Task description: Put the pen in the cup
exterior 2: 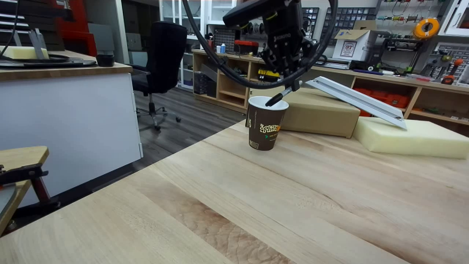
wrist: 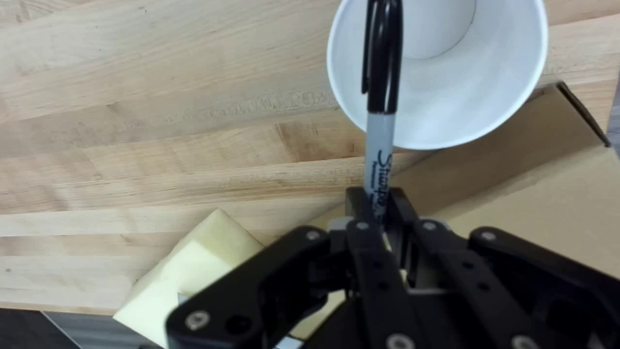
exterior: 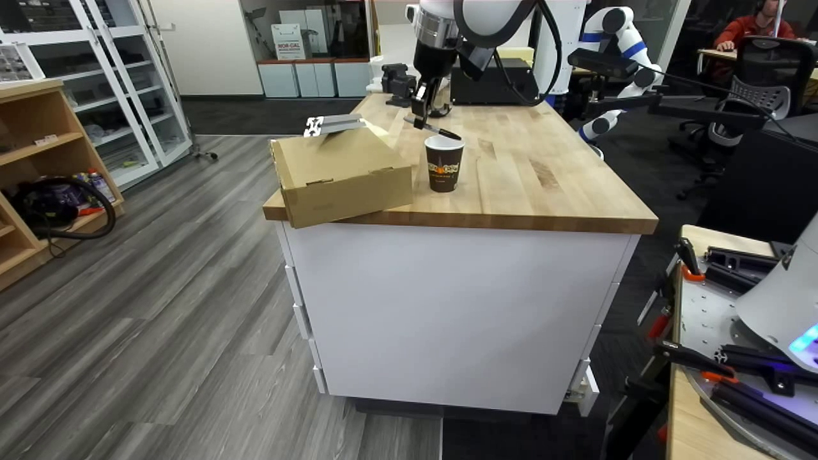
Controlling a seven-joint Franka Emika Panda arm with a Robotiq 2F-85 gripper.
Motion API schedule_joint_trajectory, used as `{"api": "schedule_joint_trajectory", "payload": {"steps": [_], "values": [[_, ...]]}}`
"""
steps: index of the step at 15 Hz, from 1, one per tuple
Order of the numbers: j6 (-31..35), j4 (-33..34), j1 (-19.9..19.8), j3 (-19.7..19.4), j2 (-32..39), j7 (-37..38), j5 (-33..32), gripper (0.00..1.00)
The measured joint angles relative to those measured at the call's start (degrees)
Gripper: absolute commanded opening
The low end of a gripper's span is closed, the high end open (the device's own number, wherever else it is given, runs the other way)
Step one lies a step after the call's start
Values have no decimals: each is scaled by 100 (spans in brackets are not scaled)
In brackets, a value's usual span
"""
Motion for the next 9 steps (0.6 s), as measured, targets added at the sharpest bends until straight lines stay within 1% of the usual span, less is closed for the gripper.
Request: {"api": "schedule_joint_trajectory", "payload": {"steps": [7,8,9], "values": [[47,107,0,0,60,-7,2,7],[72,107,0,0,60,-6,2,31],[96,106,0,0,60,-2,2,38]]}}
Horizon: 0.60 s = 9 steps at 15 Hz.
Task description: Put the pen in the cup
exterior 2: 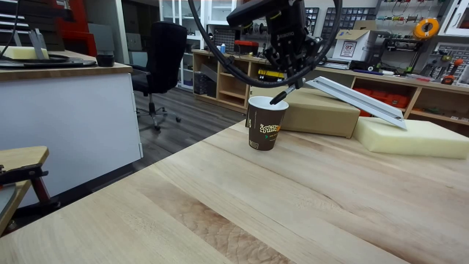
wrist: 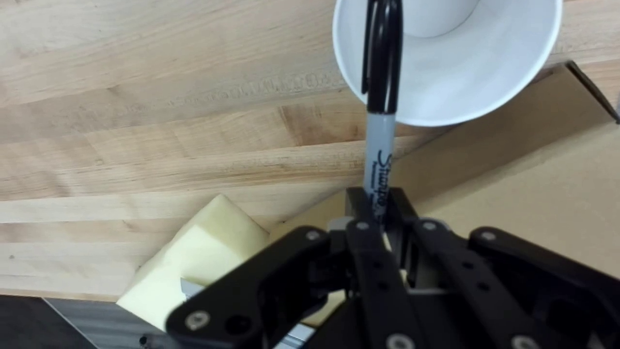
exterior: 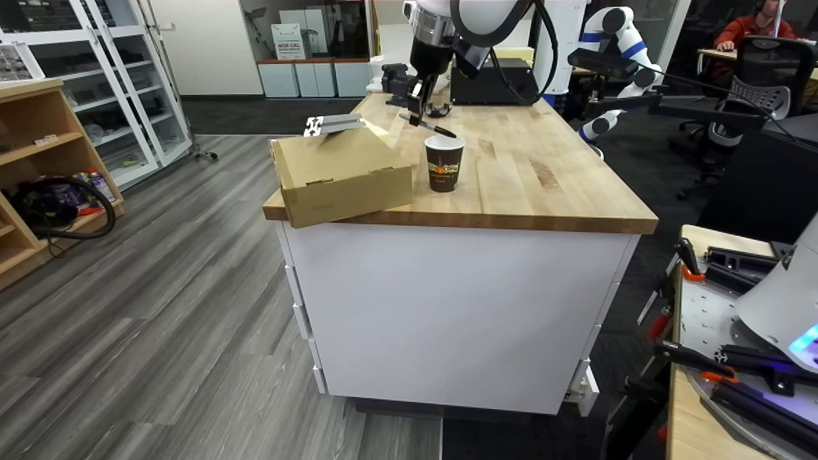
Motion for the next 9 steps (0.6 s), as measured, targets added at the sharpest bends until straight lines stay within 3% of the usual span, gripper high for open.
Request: {"api": "schedule_joint_trajectory", "payload": {"steps": [9], "values": [[149,-40,2,-2,-33,47,0,95]]}}
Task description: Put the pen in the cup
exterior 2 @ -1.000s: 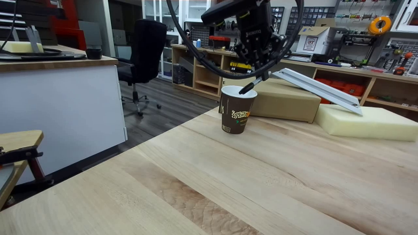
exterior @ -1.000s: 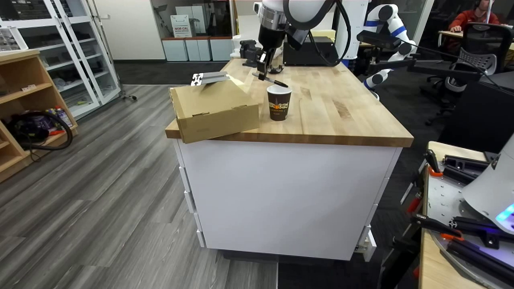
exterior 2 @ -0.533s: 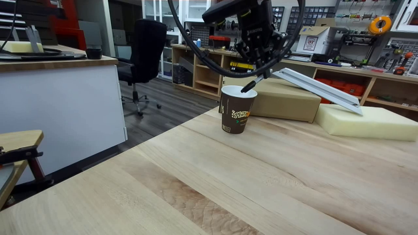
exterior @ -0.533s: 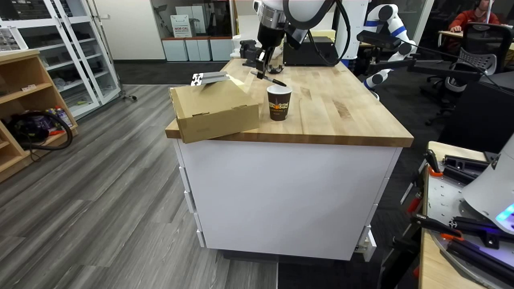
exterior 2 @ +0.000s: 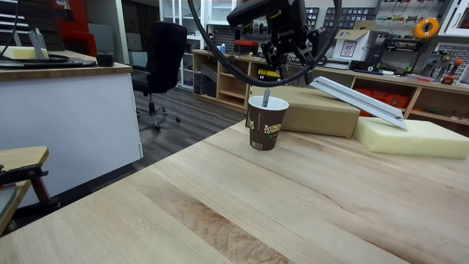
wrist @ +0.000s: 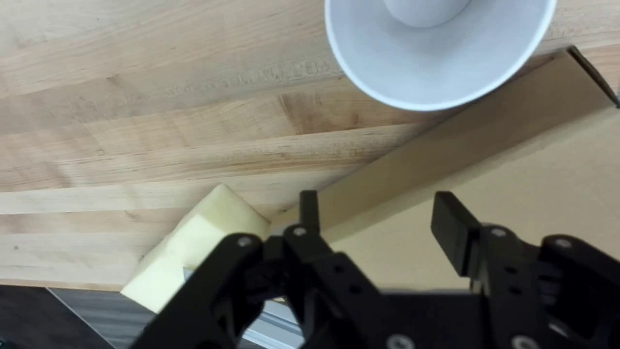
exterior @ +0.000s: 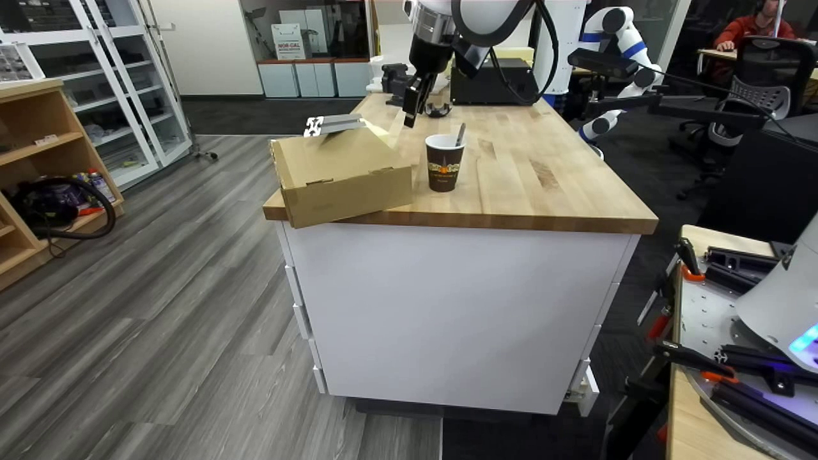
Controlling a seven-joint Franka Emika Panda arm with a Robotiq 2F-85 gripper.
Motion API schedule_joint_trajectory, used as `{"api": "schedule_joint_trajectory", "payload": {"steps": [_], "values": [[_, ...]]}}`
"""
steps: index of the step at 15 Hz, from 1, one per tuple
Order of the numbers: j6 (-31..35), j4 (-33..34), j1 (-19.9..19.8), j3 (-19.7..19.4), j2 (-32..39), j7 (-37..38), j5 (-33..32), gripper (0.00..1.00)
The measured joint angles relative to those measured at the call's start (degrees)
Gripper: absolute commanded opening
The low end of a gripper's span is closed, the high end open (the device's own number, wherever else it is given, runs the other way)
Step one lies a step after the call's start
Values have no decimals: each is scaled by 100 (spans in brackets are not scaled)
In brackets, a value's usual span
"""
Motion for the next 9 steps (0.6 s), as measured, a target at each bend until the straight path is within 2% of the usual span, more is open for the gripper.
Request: {"api": "schedule_joint_trajectory", "payload": {"steps": [1,6,9], "values": [[-32,-1,0,-1,-8,17,0,99],[-581,-2,46,-26,-81,349,-37,100],[-603,1,50,-27,-74,359,-34,100]]}}
